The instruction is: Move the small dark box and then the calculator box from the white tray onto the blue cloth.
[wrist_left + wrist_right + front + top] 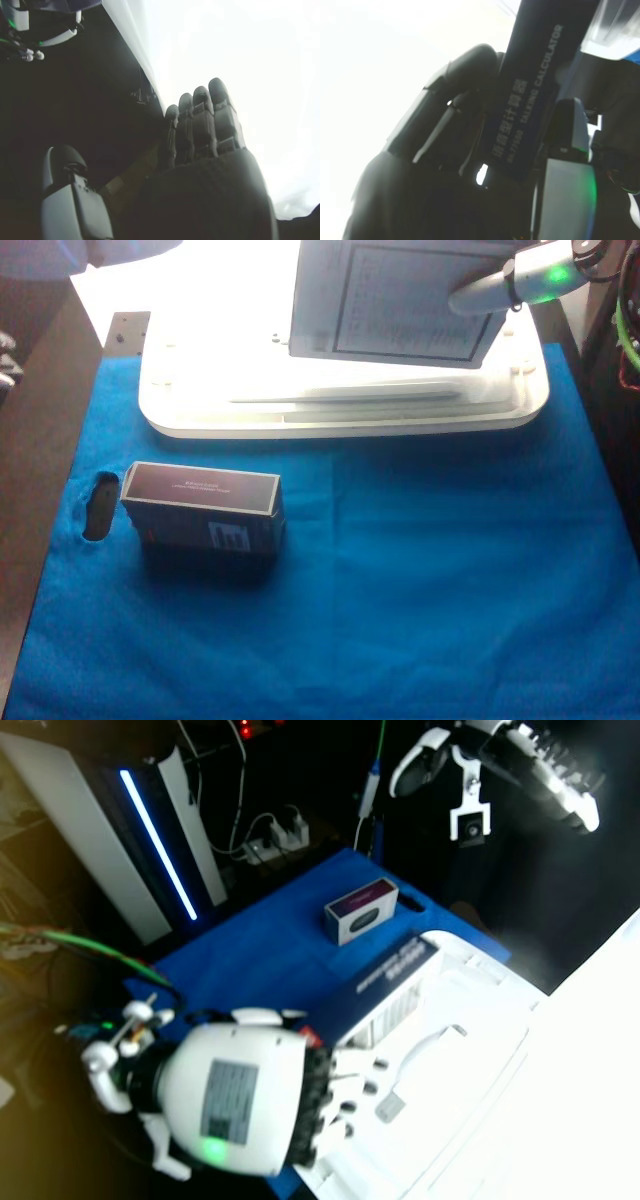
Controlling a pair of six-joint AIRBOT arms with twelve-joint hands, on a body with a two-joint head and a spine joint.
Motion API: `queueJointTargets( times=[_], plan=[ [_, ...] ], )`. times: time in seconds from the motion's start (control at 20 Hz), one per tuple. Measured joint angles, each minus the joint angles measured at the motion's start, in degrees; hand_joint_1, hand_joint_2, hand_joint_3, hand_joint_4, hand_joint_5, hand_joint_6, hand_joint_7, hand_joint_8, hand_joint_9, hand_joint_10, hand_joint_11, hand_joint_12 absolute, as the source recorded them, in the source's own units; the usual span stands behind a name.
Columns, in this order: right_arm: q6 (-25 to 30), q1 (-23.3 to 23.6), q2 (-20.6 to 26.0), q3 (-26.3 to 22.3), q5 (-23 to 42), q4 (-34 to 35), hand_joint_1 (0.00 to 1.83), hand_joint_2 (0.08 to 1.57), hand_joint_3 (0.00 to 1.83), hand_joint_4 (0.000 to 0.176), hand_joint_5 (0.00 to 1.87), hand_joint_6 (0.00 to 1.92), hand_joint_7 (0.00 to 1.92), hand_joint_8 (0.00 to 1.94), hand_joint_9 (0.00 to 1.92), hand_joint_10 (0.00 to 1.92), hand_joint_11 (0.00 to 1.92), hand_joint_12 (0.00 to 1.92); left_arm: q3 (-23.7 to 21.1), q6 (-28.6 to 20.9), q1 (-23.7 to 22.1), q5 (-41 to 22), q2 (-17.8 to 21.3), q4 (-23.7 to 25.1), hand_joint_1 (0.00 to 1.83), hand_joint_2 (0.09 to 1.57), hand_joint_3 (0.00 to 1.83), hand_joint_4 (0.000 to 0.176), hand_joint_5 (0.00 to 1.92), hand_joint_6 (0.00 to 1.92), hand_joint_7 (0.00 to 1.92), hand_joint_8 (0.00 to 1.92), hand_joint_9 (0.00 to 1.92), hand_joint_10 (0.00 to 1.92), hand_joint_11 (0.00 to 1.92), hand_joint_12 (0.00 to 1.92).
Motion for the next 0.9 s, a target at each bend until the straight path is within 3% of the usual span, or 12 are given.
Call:
queueJointTargets(
  times=[0.05, 0.1, 0.2, 0.3, 0.45, 0.6, 0.65, 0.7, 0.8, 0.9],
  plan=[
    [0.17, -0.02, 0.26, -0.39, 0.28, -0.42, 1.18, 1.13, 0.00, 0.000, 0.94, 0.98, 1.17, 0.58, 1.51, 0.13, 1.19, 1.12, 0.20, 0.11, 0.70, 0.20, 0.00, -0.98, 0.49, 0.94, 0.00, 0.000, 0.13, 0.00, 0.23, 0.01, 0.17, 0.01, 0.00, 0.47],
    [0.17, -0.02, 0.79, -1.09, 0.37, -0.98, 1.26, 1.09, 0.01, 0.000, 0.96, 0.84, 1.16, 0.84, 1.52, 0.14, 1.22, 1.11, 0.31, 0.28, 0.81, 0.55, 0.00, -1.36, 0.49, 0.93, 0.00, 0.000, 0.16, 0.01, 0.26, 0.01, 0.20, 0.01, 0.00, 0.58],
    [0.22, -0.02, 2.36, -3.13, 1.44, -2.19, 1.16, 1.14, 0.00, 0.000, 0.93, 1.04, 1.31, 0.35, 1.52, 0.17, 1.17, 1.17, 0.42, 0.28, 1.20, 0.24, 0.00, -2.64, 0.53, 0.91, 0.00, 0.013, 0.20, 0.01, 0.28, 0.01, 0.22, 0.01, 0.00, 0.55],
    [0.37, 0.04, 3.45, -4.15, 2.89, -4.24, 1.15, 1.16, 0.00, 0.000, 0.90, 1.08, 1.40, 0.14, 1.49, 0.22, 1.14, 1.21, 0.42, 0.90, 1.95, 0.04, -0.07, -3.23, 0.56, 0.91, 0.00, 0.013, 0.19, 0.00, 0.29, 0.00, 0.24, 0.01, 0.00, 0.69],
    [0.35, 0.07, 5.46, -6.69, 3.39, -5.40, 1.13, 1.19, 0.00, 0.000, 0.83, 1.19, 1.43, 0.05, 1.37, 0.56, 1.13, 1.22, 0.42, 1.51, 2.16, 0.39, -0.24, -4.31, 0.59, 0.88, 0.00, 0.015, 0.17, 0.00, 0.29, 0.00, 0.23, 0.00, 0.00, 0.66],
    [0.33, 0.44, 6.67, -9.03, 4.92, -5.25, 1.13, 1.18, 0.00, 0.000, 0.84, 1.18, 1.46, 0.04, 1.38, 0.62, 1.19, 1.16, 0.42, 1.73, 3.43, 0.33, -0.24, -5.55, 0.59, 0.88, 0.00, 0.050, 0.20, 0.01, 0.31, 0.01, 0.24, 0.01, 0.00, 0.66],
    [0.35, 0.44, 7.13, -9.88, 5.25, -5.57, 1.12, 1.19, 0.00, 0.000, 0.83, 1.20, 1.43, 0.03, 1.37, 0.63, 1.23, 1.06, 0.42, 1.90, 3.96, 0.50, -0.24, -5.66, 0.59, 0.86, 0.00, 0.065, 0.21, 0.01, 0.33, 0.01, 0.26, 0.01, 0.00, 0.61],
    [0.37, 0.44, 7.45, -10.78, 5.51, -6.62, 1.13, 1.19, 0.00, 0.000, 0.83, 1.20, 1.41, 0.02, 1.34, 0.67, 1.25, 1.02, 0.42, 2.14, 4.46, 0.83, -0.24, -6.25, 0.59, 0.85, 0.00, 0.063, 0.20, 0.00, 0.32, 0.00, 0.26, 0.00, 0.00, 0.57],
    [0.37, 0.44, 8.92, -12.57, 5.51, -7.72, 1.14, 1.17, 0.00, 0.000, 0.88, 1.13, 1.37, 0.00, 1.31, 0.63, 1.19, 1.09, 0.44, 2.36, 4.79, 1.14, -0.24, -7.13, 0.63, 0.81, 0.00, 0.077, 0.24, 0.01, 0.34, 0.01, 0.28, 0.01, 0.00, 0.52],
    [0.37, 0.44, 10.88, -14.12, 5.57, -7.85, 1.13, 1.18, 0.00, 0.000, 0.86, 1.16, 1.37, 0.01, 1.25, 0.75, 1.13, 1.23, 0.76, 2.51, 4.79, 1.18, -0.22, -7.61, 0.64, 0.81, 0.00, 0.073, 0.26, 0.01, 0.35, 0.00, 0.29, 0.01, 0.00, 0.53]
  ],
)
